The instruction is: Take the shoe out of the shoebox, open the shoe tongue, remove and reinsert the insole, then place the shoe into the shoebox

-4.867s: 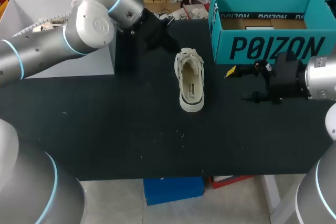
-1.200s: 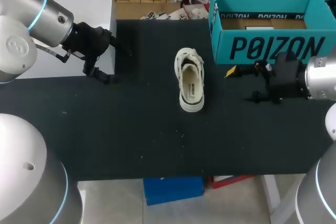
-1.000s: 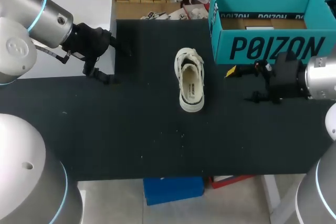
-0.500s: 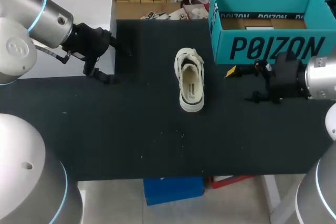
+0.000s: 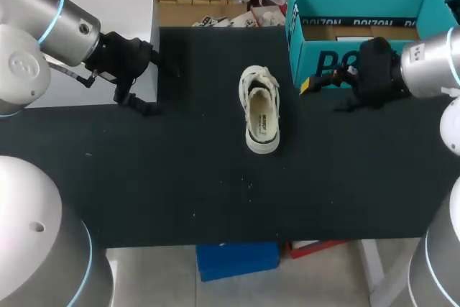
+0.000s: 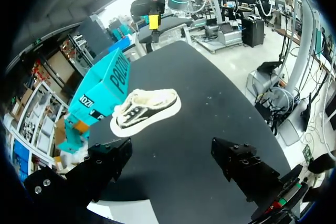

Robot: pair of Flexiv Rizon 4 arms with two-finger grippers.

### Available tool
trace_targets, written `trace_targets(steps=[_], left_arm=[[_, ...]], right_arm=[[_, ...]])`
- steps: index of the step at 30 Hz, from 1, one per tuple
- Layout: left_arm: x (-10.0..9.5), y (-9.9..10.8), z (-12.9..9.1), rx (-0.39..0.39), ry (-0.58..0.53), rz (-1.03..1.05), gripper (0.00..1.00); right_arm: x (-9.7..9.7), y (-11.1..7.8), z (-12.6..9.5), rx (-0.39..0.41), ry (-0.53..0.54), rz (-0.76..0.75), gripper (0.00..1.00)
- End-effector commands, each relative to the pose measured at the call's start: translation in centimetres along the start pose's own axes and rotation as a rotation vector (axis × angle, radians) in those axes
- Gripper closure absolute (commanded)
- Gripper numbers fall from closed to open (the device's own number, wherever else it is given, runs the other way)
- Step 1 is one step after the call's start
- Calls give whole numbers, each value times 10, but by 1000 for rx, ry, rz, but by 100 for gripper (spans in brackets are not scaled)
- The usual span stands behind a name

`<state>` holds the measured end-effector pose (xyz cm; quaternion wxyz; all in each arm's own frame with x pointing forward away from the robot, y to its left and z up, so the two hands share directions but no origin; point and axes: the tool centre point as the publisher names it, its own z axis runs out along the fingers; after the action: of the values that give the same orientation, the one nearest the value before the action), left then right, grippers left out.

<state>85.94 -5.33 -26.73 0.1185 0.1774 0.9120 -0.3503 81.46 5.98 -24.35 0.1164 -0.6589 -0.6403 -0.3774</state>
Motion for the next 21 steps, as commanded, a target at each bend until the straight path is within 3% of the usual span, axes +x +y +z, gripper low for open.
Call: trace_targets(steps=[1,16,21], left_arm=[[1,0,0,-2,-4,1,0],[1,0,0,-2,-4,1,0],[1,0,0,-2,-4,1,0]], right_arm=[[9,30,13,147,-296,-151,0],[9,30,13,158,-319,-161,0],[5,35,27,166,-346,-188,0]])
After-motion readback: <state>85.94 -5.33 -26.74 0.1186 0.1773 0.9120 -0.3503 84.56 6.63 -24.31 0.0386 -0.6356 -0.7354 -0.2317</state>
